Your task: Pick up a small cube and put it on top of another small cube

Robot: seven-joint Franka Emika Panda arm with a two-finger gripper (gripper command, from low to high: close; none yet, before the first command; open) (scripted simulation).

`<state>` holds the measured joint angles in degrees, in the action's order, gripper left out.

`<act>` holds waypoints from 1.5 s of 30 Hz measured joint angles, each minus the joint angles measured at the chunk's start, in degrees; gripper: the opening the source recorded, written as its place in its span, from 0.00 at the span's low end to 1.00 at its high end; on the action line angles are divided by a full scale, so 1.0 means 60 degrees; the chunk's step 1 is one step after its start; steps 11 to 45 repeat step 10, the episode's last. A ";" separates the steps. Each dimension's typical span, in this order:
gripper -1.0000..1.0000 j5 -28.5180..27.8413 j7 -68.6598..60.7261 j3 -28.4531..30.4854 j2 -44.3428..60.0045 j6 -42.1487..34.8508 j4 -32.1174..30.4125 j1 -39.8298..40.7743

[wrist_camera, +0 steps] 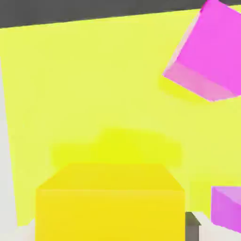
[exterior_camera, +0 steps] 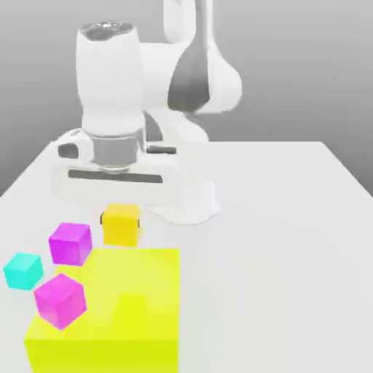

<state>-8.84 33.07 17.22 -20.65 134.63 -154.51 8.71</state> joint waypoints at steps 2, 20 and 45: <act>0.00 -0.0164 -0.0678 0.0479 -0.0207 -0.0318 0.0118 0.0391; 1.00 -0.0017 -0.1112 0.0866 0.0933 0.1255 -0.0339 0.0419; 1.00 -0.0017 -0.1112 0.0866 0.0933 0.1255 -0.0339 0.0419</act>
